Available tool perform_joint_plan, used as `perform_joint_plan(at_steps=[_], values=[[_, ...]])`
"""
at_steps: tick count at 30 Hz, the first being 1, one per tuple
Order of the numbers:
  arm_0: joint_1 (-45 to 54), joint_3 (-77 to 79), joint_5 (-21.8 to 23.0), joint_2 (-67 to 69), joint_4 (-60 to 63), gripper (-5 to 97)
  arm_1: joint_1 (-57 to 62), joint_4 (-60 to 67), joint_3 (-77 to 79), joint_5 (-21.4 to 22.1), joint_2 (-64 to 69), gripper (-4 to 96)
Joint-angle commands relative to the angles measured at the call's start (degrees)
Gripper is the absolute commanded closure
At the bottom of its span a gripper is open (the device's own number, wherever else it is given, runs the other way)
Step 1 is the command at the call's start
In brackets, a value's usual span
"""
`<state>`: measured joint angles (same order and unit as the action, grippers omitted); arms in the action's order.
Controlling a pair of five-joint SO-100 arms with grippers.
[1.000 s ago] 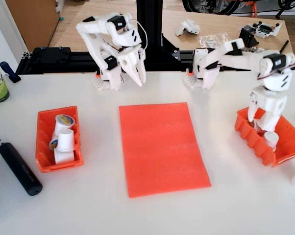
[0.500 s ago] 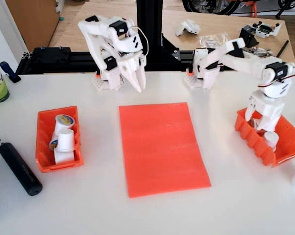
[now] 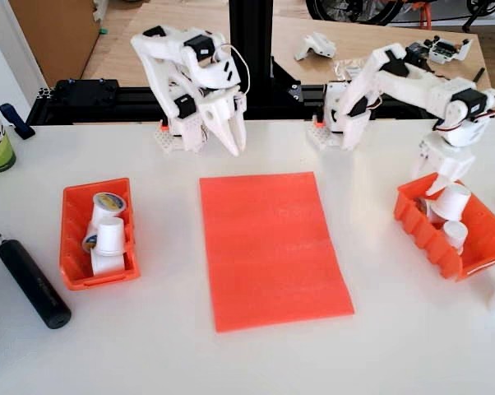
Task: Sort the coffee pods, blue into left, red into right
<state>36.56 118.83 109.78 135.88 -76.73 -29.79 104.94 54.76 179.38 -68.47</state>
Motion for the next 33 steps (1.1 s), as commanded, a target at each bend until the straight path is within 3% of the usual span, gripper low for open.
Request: perform_joint_plan(at_steps=[1,14,24,26,28,33], values=[[-0.4,-1.9,0.3,0.0,0.5,88,0.4,0.4,1.5,-0.7,-3.8,63.6],[-1.7,-1.8,1.0,-0.2,1.0,88,2.5,-7.6,10.9,-3.7,-3.8,65.3],[-3.6,-1.8,3.3,-0.5,1.3,89,1.5,-18.8,22.5,0.1,-3.8,85.2],[-4.3,-1.8,4.3,-0.6,1.4,89,1.1,-16.7,22.5,4.1,-4.0,93.6],[-4.9,-1.8,4.9,-0.9,1.7,89,0.6,-14.2,21.8,6.3,-4.7,94.0],[-5.8,-1.8,5.2,-2.2,2.9,89,2.0,-11.2,21.7,6.4,-6.2,94.0]])
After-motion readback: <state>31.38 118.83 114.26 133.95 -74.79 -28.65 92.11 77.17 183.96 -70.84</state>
